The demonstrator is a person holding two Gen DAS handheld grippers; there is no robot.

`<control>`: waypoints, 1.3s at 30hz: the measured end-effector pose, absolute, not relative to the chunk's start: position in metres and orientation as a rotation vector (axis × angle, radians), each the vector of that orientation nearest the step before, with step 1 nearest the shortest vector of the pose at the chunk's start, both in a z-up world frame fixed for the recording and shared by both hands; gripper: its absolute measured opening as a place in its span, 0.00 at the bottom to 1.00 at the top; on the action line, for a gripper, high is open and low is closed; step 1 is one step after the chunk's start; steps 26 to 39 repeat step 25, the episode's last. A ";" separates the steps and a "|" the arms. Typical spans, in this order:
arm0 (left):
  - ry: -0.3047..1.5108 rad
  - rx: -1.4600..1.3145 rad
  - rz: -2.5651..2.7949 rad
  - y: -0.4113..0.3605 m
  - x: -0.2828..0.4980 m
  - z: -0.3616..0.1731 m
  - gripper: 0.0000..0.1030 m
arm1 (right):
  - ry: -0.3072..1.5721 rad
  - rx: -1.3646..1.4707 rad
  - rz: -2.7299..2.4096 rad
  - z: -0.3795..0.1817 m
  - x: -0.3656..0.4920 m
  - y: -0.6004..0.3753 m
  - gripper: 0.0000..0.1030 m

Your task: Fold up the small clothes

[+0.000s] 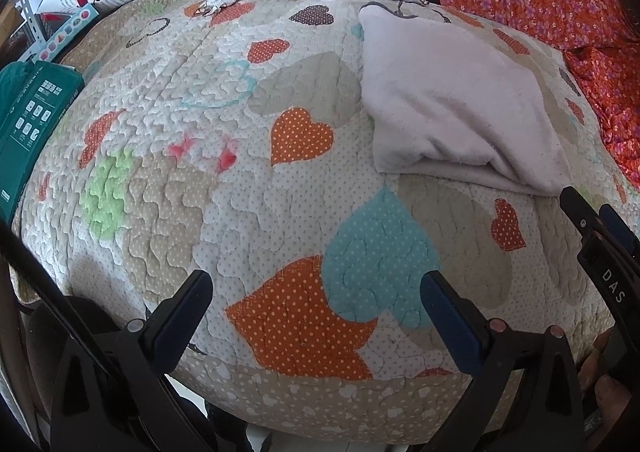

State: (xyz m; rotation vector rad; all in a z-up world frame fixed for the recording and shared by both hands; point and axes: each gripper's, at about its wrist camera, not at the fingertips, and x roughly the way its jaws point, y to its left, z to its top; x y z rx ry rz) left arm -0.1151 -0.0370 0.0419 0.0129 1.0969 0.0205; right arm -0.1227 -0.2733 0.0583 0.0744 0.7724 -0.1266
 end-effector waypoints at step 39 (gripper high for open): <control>1.111 -0.068 -0.043 -0.035 -0.106 0.034 1.00 | 0.781 0.014 -0.144 0.051 -0.121 -0.264 0.80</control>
